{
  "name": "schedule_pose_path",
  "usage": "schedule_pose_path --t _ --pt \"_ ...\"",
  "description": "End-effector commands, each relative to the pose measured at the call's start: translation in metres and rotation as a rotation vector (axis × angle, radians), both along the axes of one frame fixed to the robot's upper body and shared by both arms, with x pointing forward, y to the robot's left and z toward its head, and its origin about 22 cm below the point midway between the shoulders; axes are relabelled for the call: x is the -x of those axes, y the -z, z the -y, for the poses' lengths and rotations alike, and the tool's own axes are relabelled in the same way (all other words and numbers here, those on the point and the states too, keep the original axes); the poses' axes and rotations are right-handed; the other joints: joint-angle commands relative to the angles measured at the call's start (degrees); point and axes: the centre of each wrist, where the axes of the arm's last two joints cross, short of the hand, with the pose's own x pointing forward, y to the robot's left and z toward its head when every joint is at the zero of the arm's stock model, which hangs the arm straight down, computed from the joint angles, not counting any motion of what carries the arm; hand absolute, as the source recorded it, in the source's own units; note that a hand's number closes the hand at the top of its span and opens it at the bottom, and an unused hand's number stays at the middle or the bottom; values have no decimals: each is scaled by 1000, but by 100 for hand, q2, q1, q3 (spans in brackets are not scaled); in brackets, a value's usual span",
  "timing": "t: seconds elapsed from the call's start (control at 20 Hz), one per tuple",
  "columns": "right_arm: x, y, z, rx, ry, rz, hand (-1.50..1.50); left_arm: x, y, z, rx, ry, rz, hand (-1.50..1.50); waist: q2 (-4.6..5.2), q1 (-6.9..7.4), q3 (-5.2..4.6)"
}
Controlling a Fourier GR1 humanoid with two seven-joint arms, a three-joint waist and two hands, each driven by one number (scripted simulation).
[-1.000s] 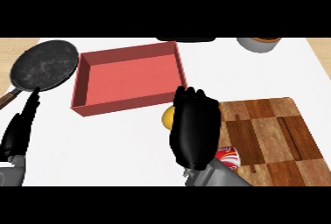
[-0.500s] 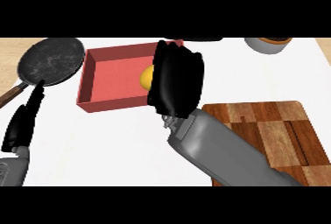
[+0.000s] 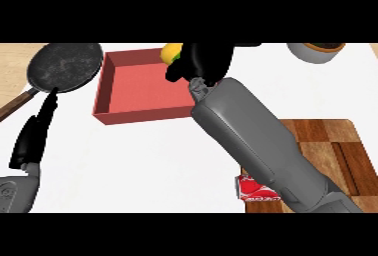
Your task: Pick the lemon from the cutting board and place it in the cardboard box
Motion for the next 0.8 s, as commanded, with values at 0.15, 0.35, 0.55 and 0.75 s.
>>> schedule_pose_path --t 0.15,0.35,0.55,0.75 --pt "-43 6 4 -125 126 -42 150 -1 -4 7 -22 23 6 0 49 157 -1" --pt "-57 20 8 -84 170 -88 150 -10 -1 15 1 36 17 0 99 184 -11" --pt "-67 39 25 -204 243 -115 -150 -11 -6 18 0 53 23 0 151 286 -1" --pt "-73 50 36 -301 265 -150 -150 -11 -9 14 -11 63 26 0 164 354 5"
